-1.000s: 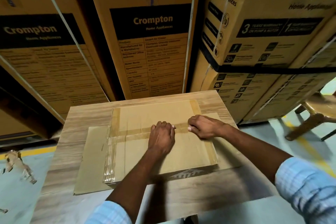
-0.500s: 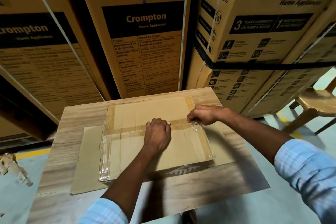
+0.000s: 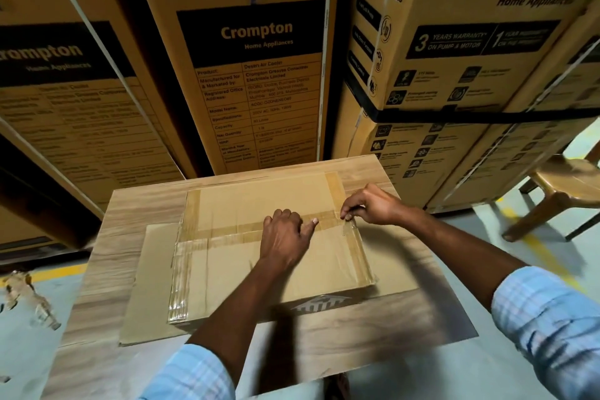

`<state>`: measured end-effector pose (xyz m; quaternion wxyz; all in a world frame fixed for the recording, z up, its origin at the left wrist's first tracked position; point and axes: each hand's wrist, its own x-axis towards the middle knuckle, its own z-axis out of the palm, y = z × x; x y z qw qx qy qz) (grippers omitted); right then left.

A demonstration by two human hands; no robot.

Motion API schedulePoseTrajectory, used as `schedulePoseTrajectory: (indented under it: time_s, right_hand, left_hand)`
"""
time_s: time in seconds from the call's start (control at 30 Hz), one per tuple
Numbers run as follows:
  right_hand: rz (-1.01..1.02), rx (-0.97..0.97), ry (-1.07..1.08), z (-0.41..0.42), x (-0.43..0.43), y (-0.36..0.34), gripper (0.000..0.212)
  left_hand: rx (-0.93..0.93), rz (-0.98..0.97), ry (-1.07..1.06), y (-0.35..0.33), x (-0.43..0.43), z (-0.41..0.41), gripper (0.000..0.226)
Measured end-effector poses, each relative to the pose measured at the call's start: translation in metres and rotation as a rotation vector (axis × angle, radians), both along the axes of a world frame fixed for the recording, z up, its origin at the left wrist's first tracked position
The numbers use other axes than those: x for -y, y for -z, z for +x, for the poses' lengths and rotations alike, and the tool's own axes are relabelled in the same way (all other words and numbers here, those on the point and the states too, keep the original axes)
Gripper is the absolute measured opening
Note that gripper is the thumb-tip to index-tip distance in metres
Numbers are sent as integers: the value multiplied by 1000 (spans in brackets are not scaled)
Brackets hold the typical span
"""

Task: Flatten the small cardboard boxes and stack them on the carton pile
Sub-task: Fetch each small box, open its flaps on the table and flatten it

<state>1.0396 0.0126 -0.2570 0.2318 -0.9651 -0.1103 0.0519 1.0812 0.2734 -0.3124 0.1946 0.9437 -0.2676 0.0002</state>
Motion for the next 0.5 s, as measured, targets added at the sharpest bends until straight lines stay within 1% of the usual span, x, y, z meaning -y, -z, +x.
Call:
schedulePoseTrajectory:
  time_s: [0.1, 0.2, 0.27, 0.37, 0.5]
  right_hand:
    - [127, 71, 141, -21, 16, 9, 15]
    - [361, 135, 394, -37, 24, 14, 20]
    - [456, 156, 505, -39, 28, 17, 21]
    - [498, 137, 502, -36, 28, 22, 10]
    - [544, 75, 454, -31, 22, 22, 13]
  left_hand:
    - [6, -11, 18, 0, -3, 2, 51]
    - [14, -4, 29, 0, -3, 4, 51]
    - [23, 0, 31, 2, -3, 3, 51]
    - [22, 8, 30, 2, -3, 2, 50]
    - [12, 9, 29, -1, -3, 1, 49]
